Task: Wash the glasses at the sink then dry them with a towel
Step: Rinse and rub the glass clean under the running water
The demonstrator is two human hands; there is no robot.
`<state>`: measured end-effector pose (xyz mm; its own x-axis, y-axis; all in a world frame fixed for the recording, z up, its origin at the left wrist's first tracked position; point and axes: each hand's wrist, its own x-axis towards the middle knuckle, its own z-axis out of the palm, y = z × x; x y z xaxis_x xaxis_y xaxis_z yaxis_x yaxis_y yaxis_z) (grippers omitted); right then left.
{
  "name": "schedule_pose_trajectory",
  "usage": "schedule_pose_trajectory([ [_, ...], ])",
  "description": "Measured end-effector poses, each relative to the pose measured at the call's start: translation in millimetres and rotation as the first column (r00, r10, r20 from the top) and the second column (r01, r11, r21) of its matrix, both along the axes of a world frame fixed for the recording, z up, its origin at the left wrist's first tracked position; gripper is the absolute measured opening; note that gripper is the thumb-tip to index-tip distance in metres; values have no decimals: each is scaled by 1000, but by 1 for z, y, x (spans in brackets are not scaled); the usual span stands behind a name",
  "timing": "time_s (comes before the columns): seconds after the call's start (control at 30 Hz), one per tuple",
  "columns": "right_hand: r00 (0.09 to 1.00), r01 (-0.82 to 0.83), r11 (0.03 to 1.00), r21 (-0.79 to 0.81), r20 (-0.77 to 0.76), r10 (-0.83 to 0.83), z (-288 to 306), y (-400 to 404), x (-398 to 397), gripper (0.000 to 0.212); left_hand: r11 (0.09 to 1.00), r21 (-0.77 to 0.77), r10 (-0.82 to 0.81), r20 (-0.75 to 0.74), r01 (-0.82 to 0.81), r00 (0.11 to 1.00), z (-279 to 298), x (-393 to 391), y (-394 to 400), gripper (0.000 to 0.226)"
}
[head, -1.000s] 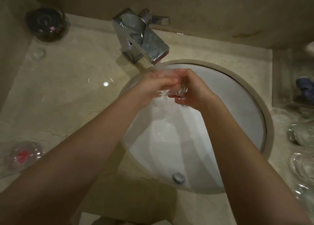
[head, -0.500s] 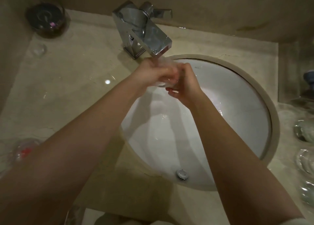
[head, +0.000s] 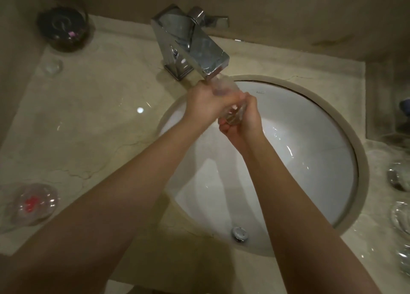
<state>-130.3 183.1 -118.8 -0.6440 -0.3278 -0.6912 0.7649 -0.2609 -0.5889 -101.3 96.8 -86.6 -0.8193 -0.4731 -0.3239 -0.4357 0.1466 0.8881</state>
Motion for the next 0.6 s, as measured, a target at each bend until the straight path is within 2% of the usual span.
schedule_pose_trajectory([
  [0.07,997,44,996,-81,59,-39,-7,-5,4,39,988,-147,40,-86,-52,996,-7,4,6,56],
  [0.17,993,37,992,-118,120,-22,-10,-10,6,43,974,6,221,-235,-225,947,-12,4,7,63],
  [0.23,993,16,998,-58,121,-8,-8,-12,7,41,965,93,260,-235,-245,937,-20,2,2,62],
  [0.27,997,-2,1000,24,81,0,-7,-11,7,38,963,111,267,-227,-247,937,-23,-1,-1,66],
  [0.33,995,18,971,237,-101,6,-9,-9,10,31,964,149,249,-229,-219,941,-31,-5,-9,70],
  [0.4,951,129,930,344,-309,-18,-15,-9,16,28,952,259,230,-255,-163,939,-32,-7,-10,50],
  [0.43,935,160,923,351,-353,-28,-16,-10,19,28,934,318,253,-262,-164,931,-32,-7,-8,38],
  [0.47,937,168,935,311,-345,-54,-17,-12,20,28,909,369,304,-266,-195,915,-33,-8,-5,34],
  [0.57,978,153,986,71,-154,-140,-19,-18,18,35,846,428,448,-247,-318,859,-43,-7,4,64],
  [0.6,982,146,987,73,-130,-136,-23,-19,19,37,815,468,483,-220,-342,848,-45,-6,4,65],
])
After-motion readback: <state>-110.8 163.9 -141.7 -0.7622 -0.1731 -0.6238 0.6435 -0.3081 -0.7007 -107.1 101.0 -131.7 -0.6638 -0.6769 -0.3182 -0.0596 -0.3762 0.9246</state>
